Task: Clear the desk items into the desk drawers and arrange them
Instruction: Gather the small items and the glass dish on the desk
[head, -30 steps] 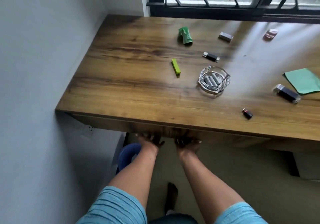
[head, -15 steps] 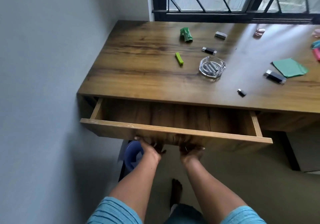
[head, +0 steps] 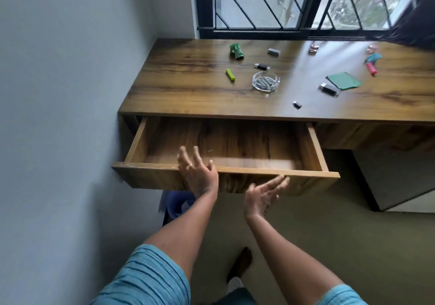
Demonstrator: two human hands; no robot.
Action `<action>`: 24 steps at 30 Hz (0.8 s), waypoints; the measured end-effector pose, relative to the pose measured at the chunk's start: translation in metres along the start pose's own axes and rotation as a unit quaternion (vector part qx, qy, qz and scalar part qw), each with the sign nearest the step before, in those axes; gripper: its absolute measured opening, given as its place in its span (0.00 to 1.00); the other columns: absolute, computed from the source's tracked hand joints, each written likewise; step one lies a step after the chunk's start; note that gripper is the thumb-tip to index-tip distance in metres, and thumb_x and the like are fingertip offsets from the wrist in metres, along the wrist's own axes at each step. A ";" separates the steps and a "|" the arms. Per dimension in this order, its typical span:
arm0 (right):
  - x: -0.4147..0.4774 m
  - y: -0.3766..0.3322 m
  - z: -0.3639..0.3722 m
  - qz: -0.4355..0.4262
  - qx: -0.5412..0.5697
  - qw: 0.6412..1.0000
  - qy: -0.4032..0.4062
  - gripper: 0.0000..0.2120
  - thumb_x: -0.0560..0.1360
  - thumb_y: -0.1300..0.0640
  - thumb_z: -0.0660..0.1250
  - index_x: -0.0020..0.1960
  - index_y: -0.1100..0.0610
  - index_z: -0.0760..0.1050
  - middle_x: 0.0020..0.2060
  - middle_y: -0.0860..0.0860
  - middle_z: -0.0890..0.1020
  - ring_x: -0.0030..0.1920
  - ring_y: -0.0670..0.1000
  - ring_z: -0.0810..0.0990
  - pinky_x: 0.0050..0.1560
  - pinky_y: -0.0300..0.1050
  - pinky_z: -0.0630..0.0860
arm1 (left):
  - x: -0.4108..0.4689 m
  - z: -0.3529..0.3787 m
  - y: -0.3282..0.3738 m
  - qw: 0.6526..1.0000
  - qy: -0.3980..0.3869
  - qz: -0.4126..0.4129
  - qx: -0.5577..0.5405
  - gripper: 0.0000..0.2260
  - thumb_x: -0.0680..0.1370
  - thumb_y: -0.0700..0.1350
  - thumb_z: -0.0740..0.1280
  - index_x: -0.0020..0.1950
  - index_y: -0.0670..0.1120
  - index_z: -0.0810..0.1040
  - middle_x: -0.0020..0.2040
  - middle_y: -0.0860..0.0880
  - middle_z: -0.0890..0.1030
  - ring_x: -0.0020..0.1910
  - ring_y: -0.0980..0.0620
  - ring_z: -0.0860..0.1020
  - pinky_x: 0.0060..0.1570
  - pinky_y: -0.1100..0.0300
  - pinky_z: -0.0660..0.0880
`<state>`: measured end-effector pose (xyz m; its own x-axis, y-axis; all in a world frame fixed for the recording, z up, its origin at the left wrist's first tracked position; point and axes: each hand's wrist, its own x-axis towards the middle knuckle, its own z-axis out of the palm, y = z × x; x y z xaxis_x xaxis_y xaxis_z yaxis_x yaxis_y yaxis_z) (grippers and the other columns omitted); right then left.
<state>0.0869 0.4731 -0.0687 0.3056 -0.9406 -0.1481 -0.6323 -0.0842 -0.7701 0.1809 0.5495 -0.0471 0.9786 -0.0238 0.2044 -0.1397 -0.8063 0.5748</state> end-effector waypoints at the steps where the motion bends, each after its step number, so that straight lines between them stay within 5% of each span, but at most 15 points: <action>1: -0.001 -0.002 -0.003 -0.073 -0.059 0.996 0.013 0.37 0.76 0.59 0.61 0.76 0.64 0.44 0.75 0.64 0.45 0.75 0.63 0.49 0.75 0.52 0.49 | 0.000 -0.001 0.003 0.998 -0.016 0.060 0.027 0.21 0.77 0.48 0.66 0.69 0.48 0.72 0.73 0.44 0.67 0.73 0.43 0.64 0.73 0.48 0.58; 4: 0.008 -0.004 -0.004 -0.294 -0.182 0.937 0.050 0.28 0.73 0.61 0.58 0.72 0.65 0.61 0.71 0.66 0.62 0.73 0.63 0.59 0.75 0.52 0.45 | -0.003 -0.003 0.013 0.982 -0.108 0.131 0.087 0.15 0.81 0.50 0.57 0.55 0.46 0.81 0.56 0.46 0.83 0.58 0.50 0.78 0.74 0.53 0.59; 7: 0.012 -0.011 -0.007 -0.389 -0.214 0.896 -0.013 0.14 0.73 0.65 0.64 0.57 0.65 0.78 0.54 0.62 0.81 0.58 0.62 0.79 0.67 0.54 0.67 | 0.001 -0.017 0.025 0.977 -0.141 0.108 0.120 0.18 0.81 0.51 0.56 0.50 0.44 0.82 0.49 0.46 0.84 0.50 0.49 0.79 0.61 0.54 0.70; 9: 0.014 -0.020 -0.018 -0.391 -0.223 0.892 -0.039 0.09 0.76 0.62 0.61 0.52 0.62 0.79 0.48 0.58 0.83 0.52 0.59 0.80 0.59 0.51 0.73 | 0.002 -0.025 0.032 0.973 -0.166 0.095 0.130 0.17 0.81 0.52 0.57 0.50 0.44 0.82 0.48 0.46 0.83 0.48 0.48 0.80 0.55 0.54 0.73; 14: 0.006 -0.033 -0.039 -0.345 -0.262 0.895 -0.110 0.14 0.80 0.57 0.54 0.55 0.59 0.78 0.49 0.57 0.82 0.52 0.57 0.79 0.53 0.47 0.72 | -0.013 -0.035 0.026 0.968 -0.195 0.081 0.133 0.16 0.81 0.52 0.58 0.50 0.44 0.81 0.45 0.45 0.82 0.44 0.50 0.79 0.51 0.55 0.75; 24: -0.016 -0.041 -0.070 -0.249 -0.277 0.904 -0.209 0.06 0.75 0.58 0.65 0.49 0.58 0.79 0.45 0.55 0.81 0.41 0.51 0.75 0.41 0.41 0.74 | -0.048 -0.073 0.020 0.958 -0.262 0.017 0.116 0.12 0.78 0.51 0.65 0.53 0.44 0.79 0.45 0.47 0.80 0.42 0.51 0.79 0.39 0.59 0.77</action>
<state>0.0582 0.4690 0.0091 0.8200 -0.5433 -0.1798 -0.5662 -0.7244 -0.3933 0.1197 0.5775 0.0119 0.9245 -0.2958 -0.2406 -0.1941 -0.9082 0.3708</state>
